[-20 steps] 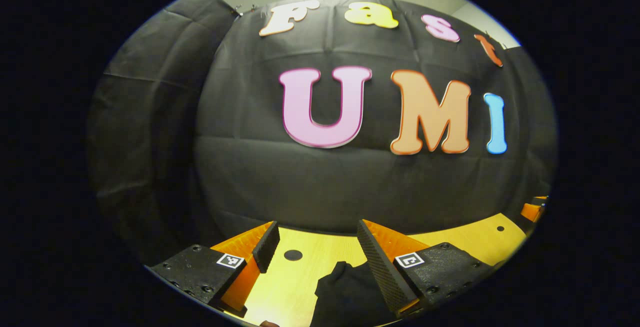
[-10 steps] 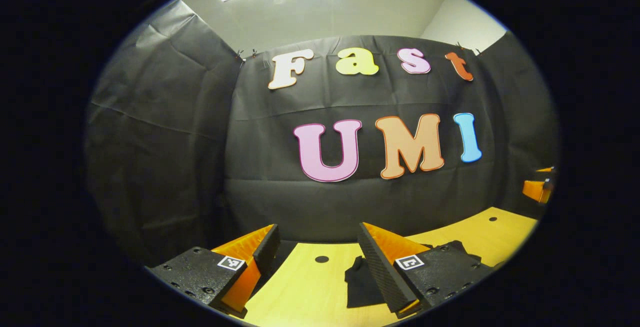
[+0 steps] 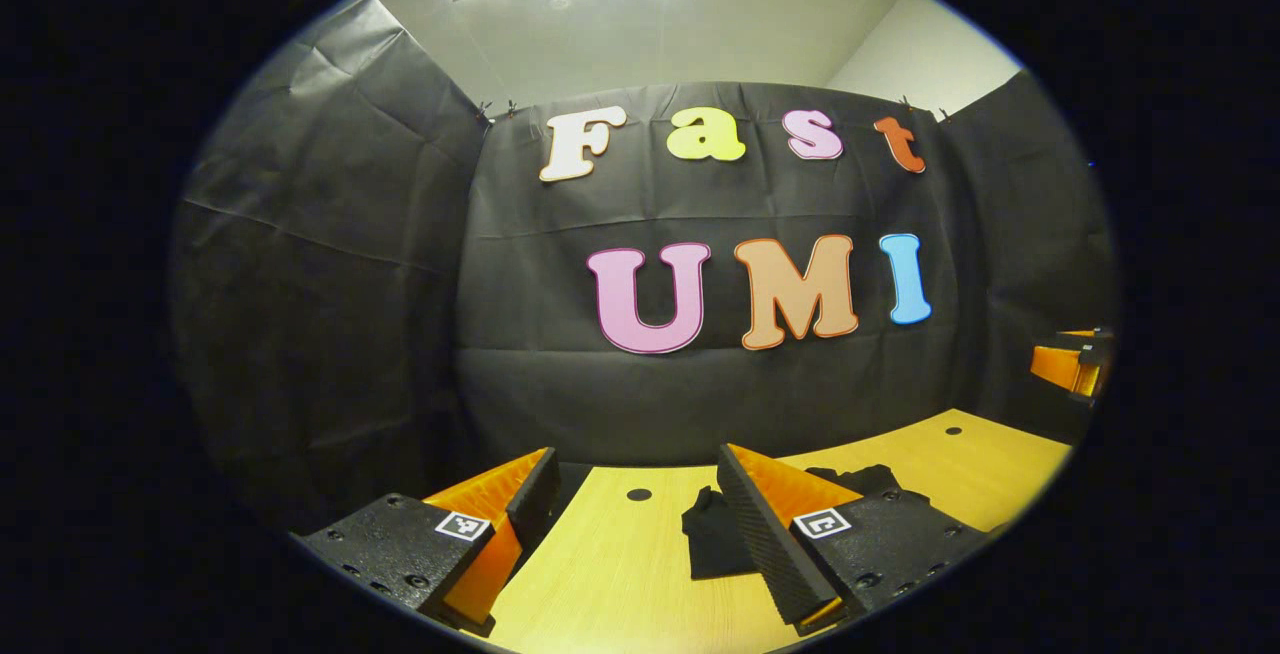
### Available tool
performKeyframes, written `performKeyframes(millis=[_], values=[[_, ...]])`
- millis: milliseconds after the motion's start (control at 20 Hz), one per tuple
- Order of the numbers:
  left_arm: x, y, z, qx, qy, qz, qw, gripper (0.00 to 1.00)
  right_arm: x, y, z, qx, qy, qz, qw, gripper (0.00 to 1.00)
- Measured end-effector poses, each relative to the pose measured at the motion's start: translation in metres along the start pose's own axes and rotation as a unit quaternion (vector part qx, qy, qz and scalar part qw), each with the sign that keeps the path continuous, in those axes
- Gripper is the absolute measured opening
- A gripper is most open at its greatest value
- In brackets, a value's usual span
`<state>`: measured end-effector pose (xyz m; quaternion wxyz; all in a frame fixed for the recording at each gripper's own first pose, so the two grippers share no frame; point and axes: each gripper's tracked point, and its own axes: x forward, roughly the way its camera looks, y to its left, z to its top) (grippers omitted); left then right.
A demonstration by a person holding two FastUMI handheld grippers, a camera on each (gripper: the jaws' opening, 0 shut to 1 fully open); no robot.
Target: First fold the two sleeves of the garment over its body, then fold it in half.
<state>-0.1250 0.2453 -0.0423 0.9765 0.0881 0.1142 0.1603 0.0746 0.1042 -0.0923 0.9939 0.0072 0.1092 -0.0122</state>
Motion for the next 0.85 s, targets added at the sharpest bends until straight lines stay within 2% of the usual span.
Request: performKeyframes(millis=[50,100,200,250,550,850], values=[[-0.002,0.001,0.001,0.002,-0.005,0.001,1.0,0.94,-0.003,0.001,0.002,0.003,-0.002,0.002,1.0,0.94],[-0.005,0.003,0.004,0.005,-0.01,0.003,1.0,0.95,-0.008,0.0,0.003,0.004,-0.003,0.002,1.0,0.97],[-0.01,0.002,0.006,0.004,-0.015,0.005,1.0,0.94,-0.016,-0.002,0.001,-0.001,-0.006,0.004,1.0,0.94],[-0.013,0.0,0.007,0.001,-0.017,0.005,1.0,0.94,-0.02,-0.005,-0.001,-0.003,-0.004,0.001,1.0,0.97],[-0.027,-0.004,0.008,0.021,-0.014,0.003,1.0,0.95,-0.033,-0.009,0.0,0.004,-0.007,0.008,1.0,0.97],[-0.033,-0.01,0.021,0.019,-0.032,-0.002,0.999,0.94,-0.043,-0.007,0.006,0.005,-0.016,0.019,1.0,0.96]])
